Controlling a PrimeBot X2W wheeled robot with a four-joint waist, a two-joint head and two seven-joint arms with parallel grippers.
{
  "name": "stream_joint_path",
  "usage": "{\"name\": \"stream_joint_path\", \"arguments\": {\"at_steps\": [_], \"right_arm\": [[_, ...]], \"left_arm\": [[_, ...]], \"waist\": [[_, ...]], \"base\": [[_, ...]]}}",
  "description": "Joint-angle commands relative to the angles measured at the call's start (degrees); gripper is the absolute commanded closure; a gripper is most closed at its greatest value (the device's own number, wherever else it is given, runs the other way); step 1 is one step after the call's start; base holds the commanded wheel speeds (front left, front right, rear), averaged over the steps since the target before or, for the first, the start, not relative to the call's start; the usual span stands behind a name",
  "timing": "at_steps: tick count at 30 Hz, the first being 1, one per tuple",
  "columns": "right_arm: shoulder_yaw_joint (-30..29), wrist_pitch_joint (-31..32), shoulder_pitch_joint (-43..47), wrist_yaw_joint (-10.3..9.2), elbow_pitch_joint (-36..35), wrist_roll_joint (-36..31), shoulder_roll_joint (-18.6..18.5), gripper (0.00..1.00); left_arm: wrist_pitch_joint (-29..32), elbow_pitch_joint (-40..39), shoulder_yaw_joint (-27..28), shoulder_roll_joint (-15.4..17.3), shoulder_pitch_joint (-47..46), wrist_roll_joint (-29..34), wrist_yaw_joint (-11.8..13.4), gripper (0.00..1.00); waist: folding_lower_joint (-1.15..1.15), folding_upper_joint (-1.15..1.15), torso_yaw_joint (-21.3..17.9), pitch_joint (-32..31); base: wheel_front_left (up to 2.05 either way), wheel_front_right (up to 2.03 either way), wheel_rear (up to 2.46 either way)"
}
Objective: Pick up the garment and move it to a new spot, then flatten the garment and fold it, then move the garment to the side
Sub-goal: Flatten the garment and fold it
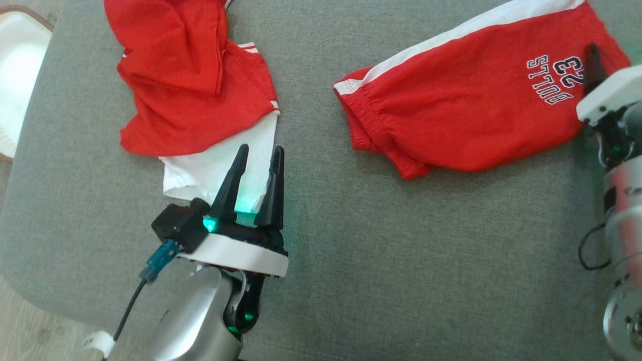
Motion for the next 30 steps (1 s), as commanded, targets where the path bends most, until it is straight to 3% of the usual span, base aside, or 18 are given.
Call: {"name": "stream_joint_path", "arguments": {"at_steps": [1, 14, 30], "right_arm": [[1.95, 1.17, 0.63, -0.04, 1.77, -0.31, 1.84, 1.00], [3.13, -9.75, 0.17, -0.04, 1.73, 5.60, 1.45, 1.00], [0.78, -17.42, 15.89, -0.04, -9.30, 12.83, 4.21, 1.00]], "left_arm": [[-0.53, -1.88, 1.29, 0.47, -1.80, -0.23, 0.43, 0.00], [-0.53, -1.33, 2.13, 0.47, -1.56, 0.38, 0.46, 0.00], [-0.53, -1.33, 5.23, 0.47, 2.31, 1.65, -0.56, 0.00]], "waist": [[0.00, 0.00, 0.11, 0.17], [0.00, 0.00, -4.37, -2.78], [0.00, 0.00, -13.10, -10.22]], "base": [[0.00, 0.00, 0.00], [0.00, 0.00, 0.00], [0.00, 0.00, 0.00]]}}
